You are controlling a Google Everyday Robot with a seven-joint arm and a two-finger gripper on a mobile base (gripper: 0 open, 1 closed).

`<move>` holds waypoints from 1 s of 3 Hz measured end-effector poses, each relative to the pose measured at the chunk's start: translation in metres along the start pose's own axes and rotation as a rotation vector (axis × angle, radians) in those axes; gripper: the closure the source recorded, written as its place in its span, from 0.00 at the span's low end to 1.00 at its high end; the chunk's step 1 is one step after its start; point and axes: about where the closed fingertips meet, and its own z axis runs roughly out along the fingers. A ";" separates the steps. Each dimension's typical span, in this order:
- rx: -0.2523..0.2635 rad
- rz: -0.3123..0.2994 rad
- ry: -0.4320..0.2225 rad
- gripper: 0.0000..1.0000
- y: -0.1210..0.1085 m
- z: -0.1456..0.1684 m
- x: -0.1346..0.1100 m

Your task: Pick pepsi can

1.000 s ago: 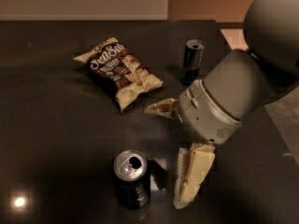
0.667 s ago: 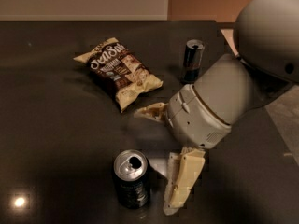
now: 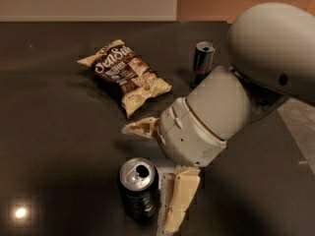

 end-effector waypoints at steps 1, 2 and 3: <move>-0.017 -0.020 -0.012 0.18 0.003 0.007 -0.009; -0.022 -0.030 -0.015 0.41 0.002 0.010 -0.013; -0.016 -0.032 -0.013 0.65 -0.002 0.006 -0.015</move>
Offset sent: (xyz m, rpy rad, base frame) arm -0.0061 0.0175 -0.0001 0.0207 0.0100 0.0474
